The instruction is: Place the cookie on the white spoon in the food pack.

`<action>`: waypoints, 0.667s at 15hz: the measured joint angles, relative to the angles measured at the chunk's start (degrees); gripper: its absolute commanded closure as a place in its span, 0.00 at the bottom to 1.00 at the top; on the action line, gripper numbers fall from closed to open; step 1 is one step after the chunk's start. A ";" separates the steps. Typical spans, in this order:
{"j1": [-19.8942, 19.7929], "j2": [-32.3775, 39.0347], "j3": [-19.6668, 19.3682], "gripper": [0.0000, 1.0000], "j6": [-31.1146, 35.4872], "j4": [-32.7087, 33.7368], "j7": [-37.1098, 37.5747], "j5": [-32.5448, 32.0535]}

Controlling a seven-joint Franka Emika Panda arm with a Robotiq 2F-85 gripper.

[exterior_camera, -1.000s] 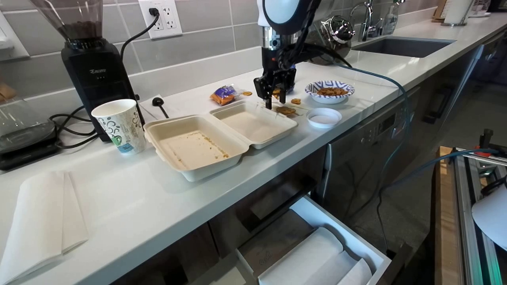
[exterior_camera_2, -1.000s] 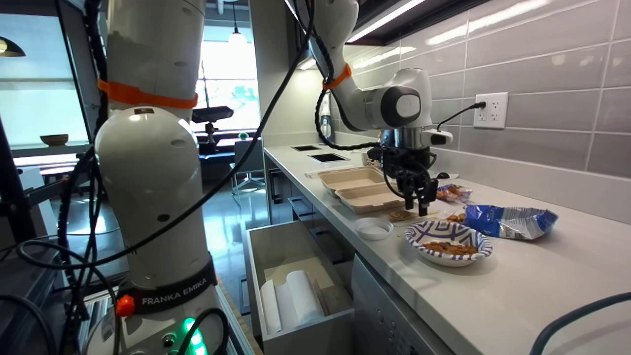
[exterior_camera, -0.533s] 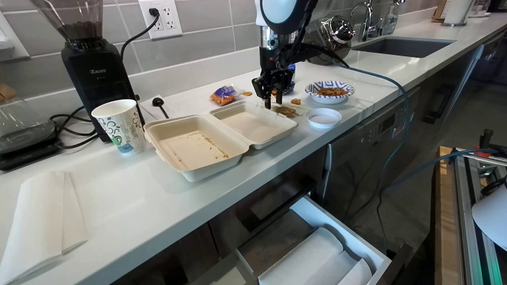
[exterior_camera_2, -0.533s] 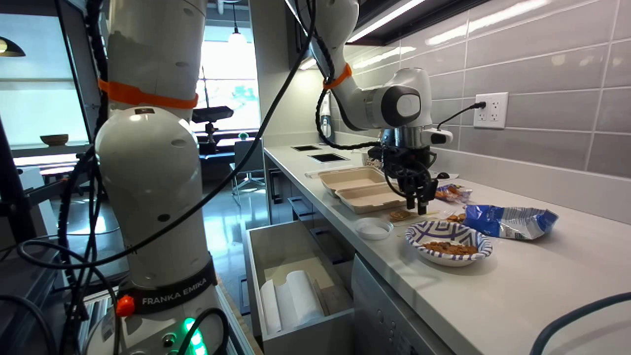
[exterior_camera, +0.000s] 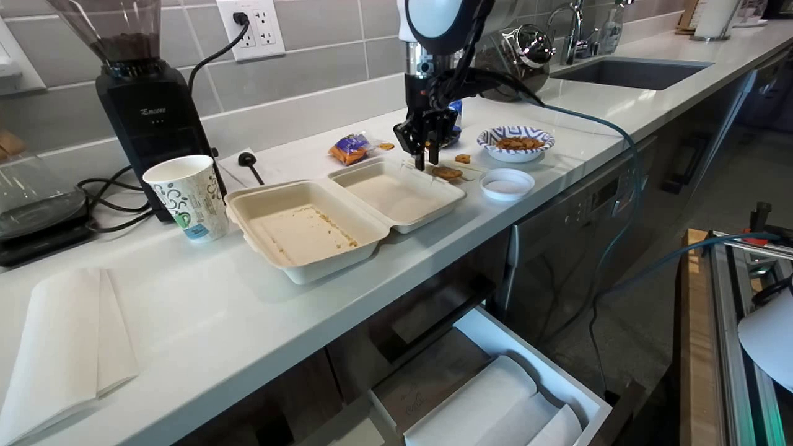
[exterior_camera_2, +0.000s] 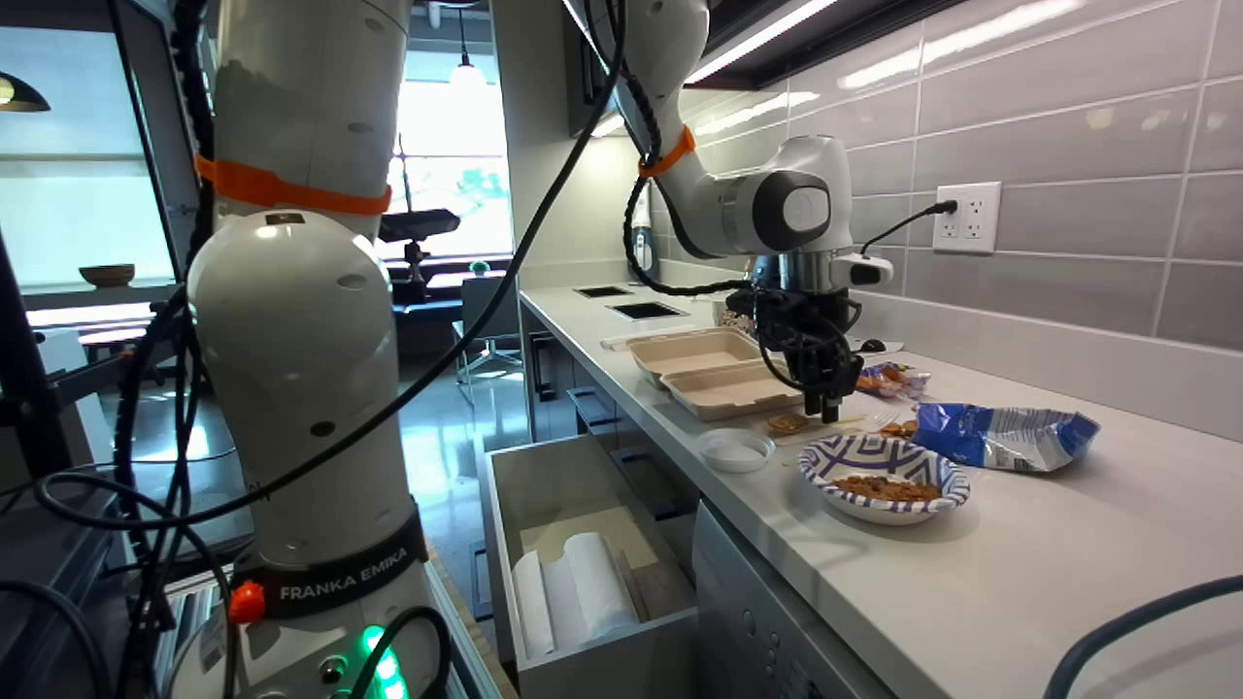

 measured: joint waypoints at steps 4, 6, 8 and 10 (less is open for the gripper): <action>0.00 0.33 0.00 0.68 0.00 0.02 0.00 0.00; 0.00 0.40 0.00 0.75 0.00 0.03 0.00 0.00; 0.00 0.43 0.00 0.82 0.00 0.05 0.00 0.00; 0.00 0.45 -0.01 0.98 0.00 0.06 0.00 0.00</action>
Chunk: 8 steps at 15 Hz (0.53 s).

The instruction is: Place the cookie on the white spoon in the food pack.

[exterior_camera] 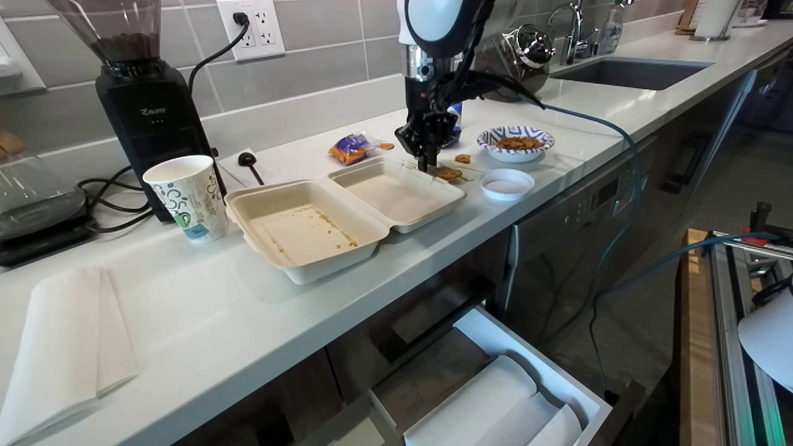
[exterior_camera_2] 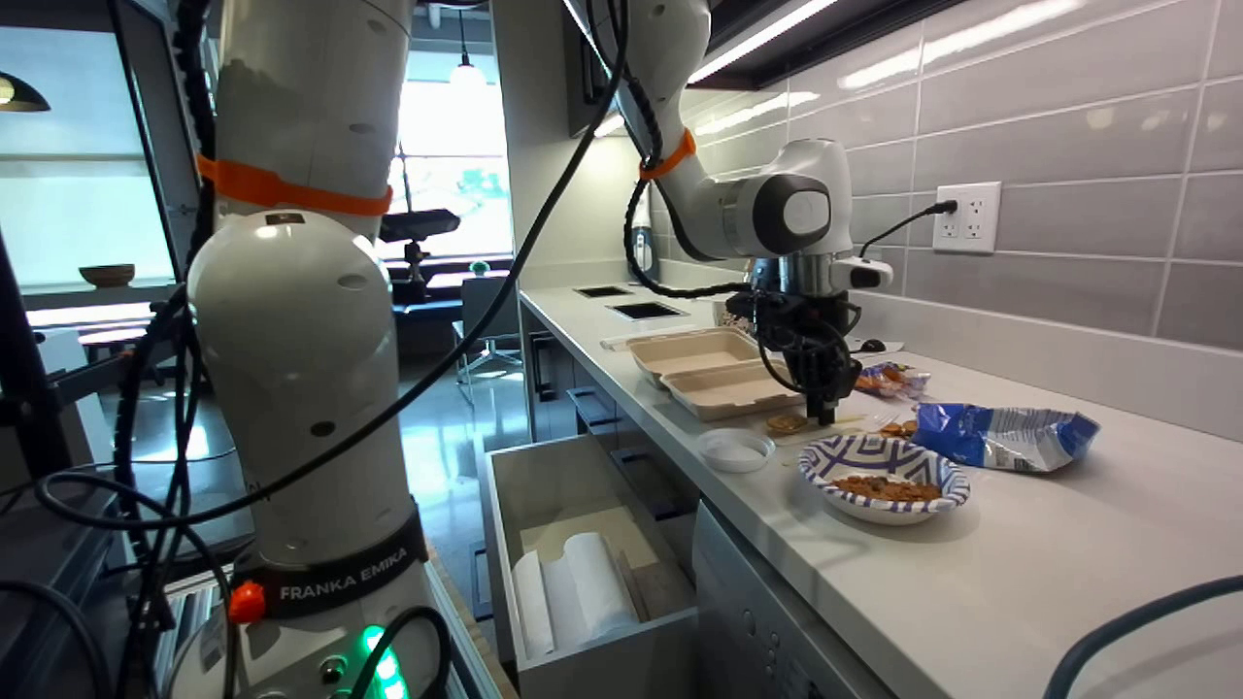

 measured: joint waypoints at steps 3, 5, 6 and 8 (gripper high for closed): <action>0.00 0.01 0.00 0.97 0.00 0.02 0.00 0.00; 0.00 0.01 -0.02 0.97 0.00 0.02 0.00 0.00; 0.00 0.03 -0.02 0.97 0.00 0.03 0.00 0.00; 0.00 0.05 -0.03 0.97 0.00 0.06 0.01 0.00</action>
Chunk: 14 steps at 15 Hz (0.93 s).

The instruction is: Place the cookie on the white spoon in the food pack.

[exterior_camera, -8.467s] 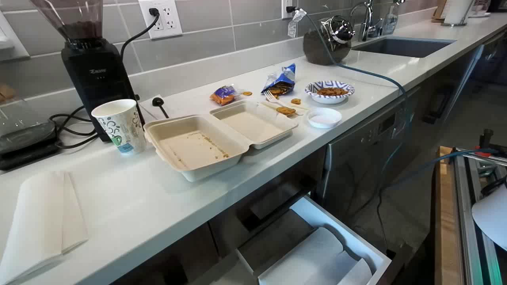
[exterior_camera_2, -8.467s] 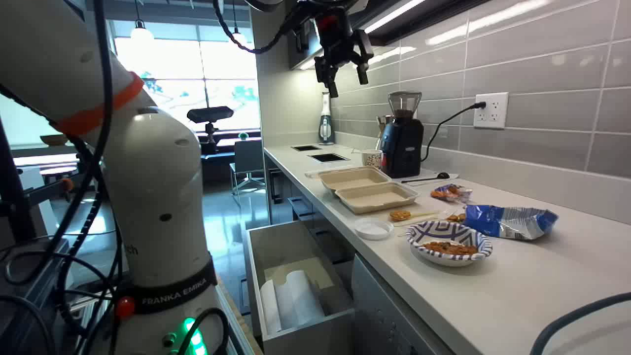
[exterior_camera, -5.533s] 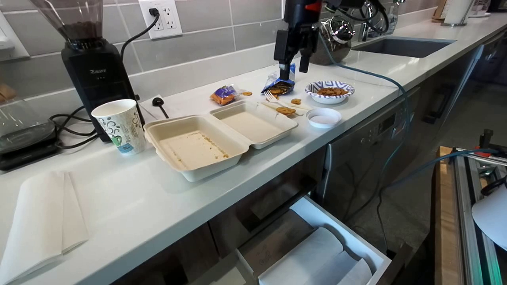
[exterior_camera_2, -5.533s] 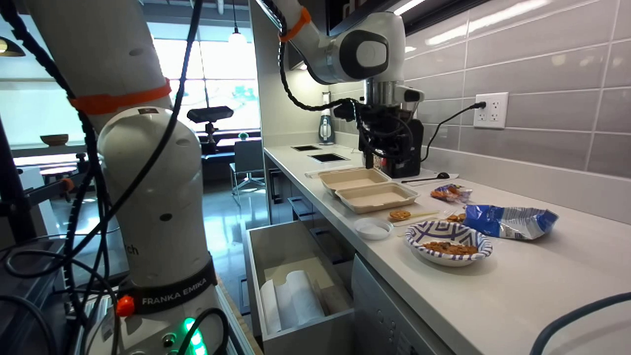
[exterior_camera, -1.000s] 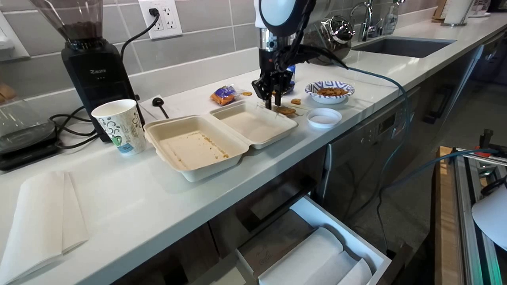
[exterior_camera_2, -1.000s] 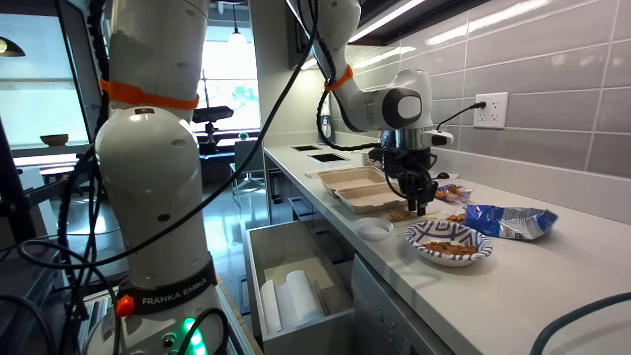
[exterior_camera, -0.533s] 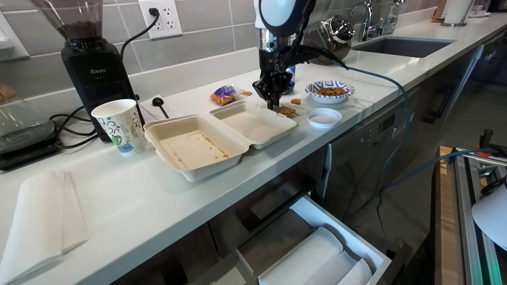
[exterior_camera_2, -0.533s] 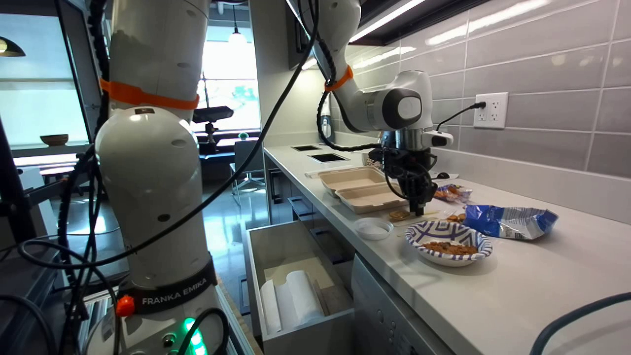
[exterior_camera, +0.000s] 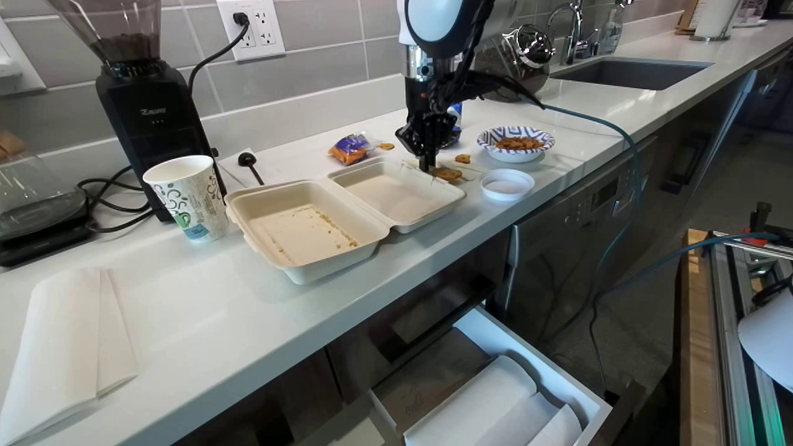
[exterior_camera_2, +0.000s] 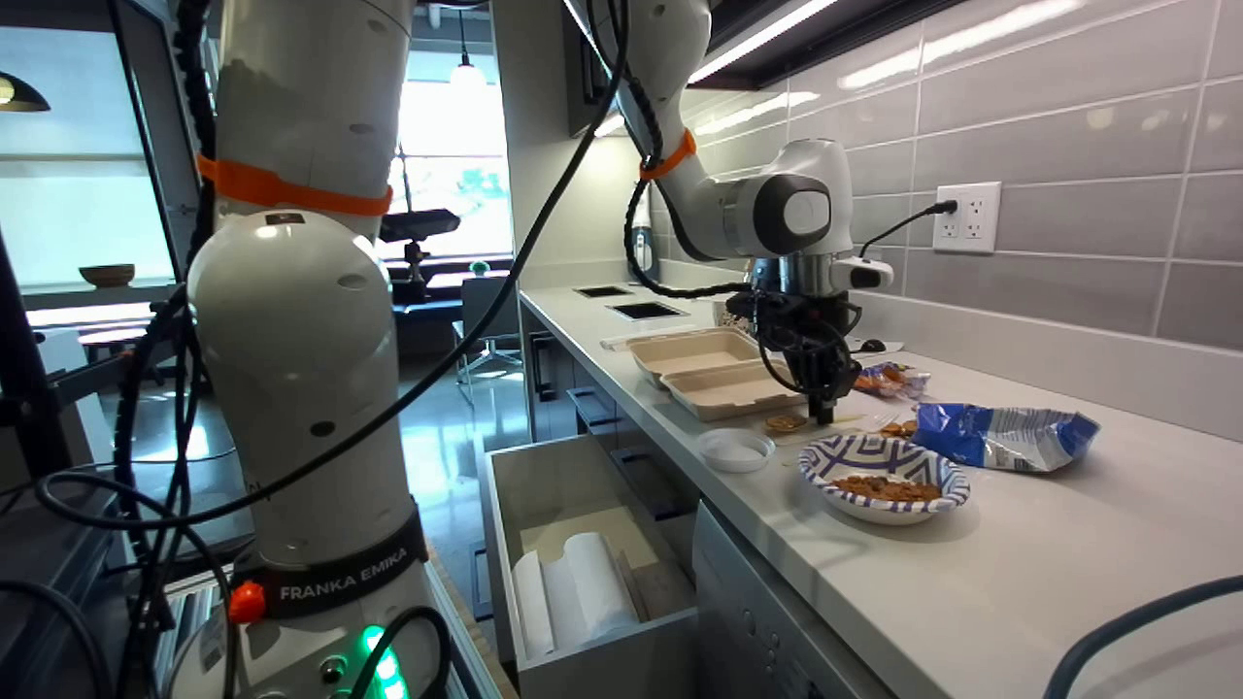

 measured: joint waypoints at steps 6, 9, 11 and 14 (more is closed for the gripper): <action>0.00 0.02 -0.09 0.97 -0.46 1.15 0.06 -0.18; 0.00 0.02 -0.28 0.97 -1.98 2.28 0.07 -0.50; 0.00 0.00 -0.49 0.97 -3.99 3.21 0.08 -0.73; 0.00 -0.16 -0.66 0.97 -7.03 4.72 0.09 -0.87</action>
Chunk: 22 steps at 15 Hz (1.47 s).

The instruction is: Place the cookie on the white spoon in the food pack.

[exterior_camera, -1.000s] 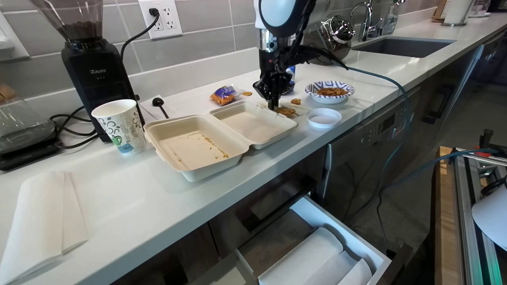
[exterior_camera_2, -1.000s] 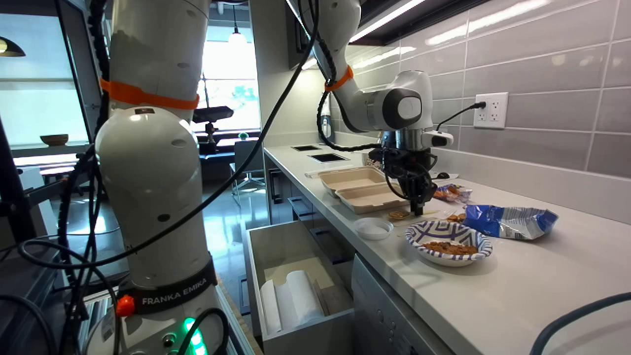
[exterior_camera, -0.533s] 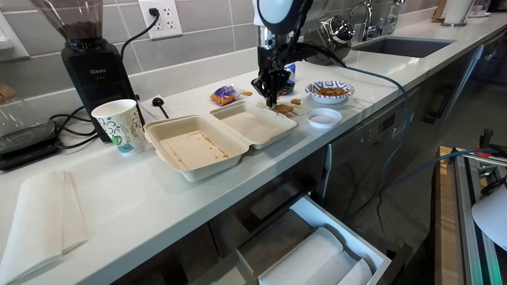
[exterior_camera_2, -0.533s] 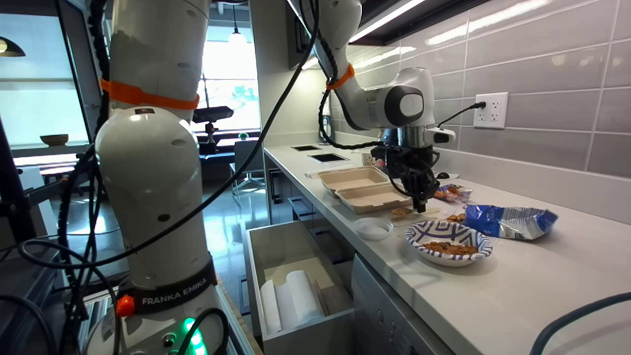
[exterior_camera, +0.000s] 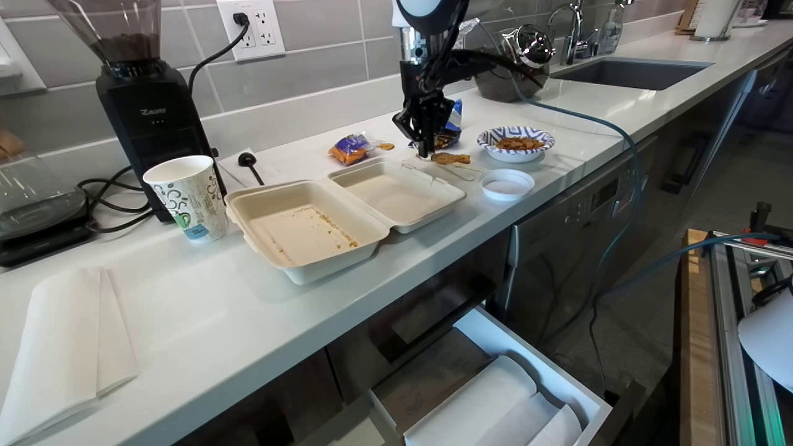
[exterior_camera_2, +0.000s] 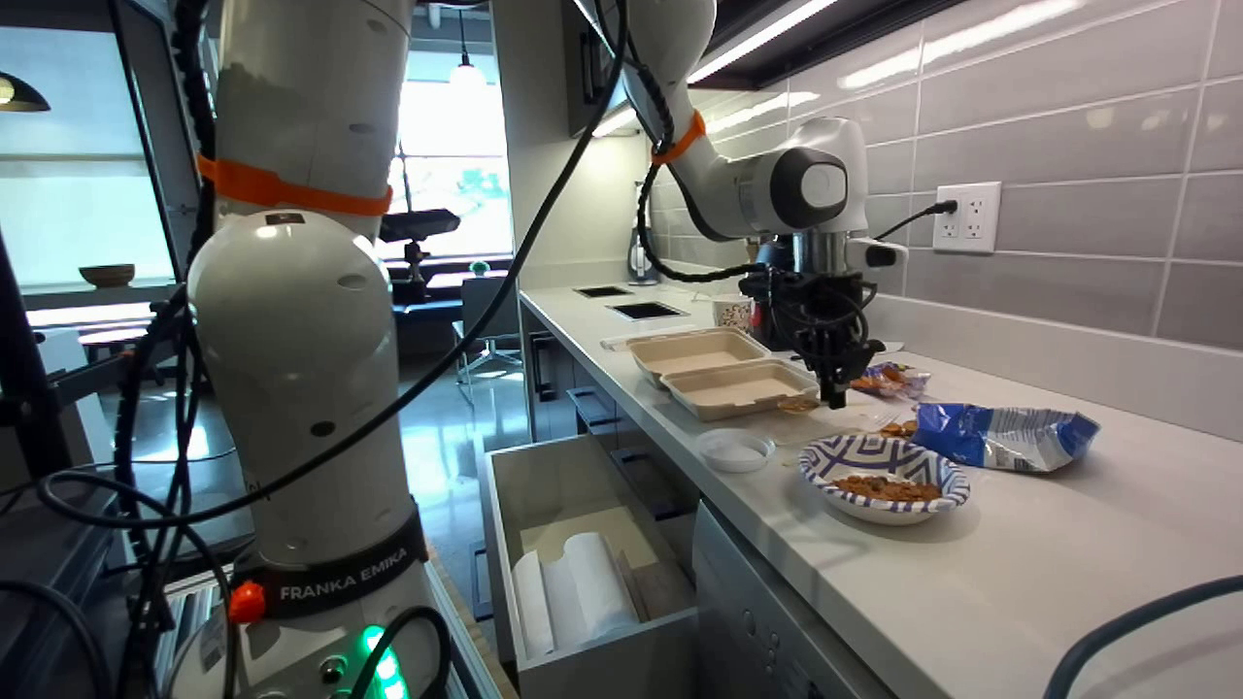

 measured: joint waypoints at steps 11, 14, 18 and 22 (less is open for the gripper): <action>2.74 -2.17 1.50 0.97 -3.37 1.47 1.71 -0.01; 3.48 -2.43 1.99 0.86 -3.37 1.50 2.31 -0.03; 3.14 -2.42 1.83 0.86 -3.37 1.50 2.26 -0.03; 3.14 -2.42 1.83 0.97 -3.37 1.50 2.26 -0.03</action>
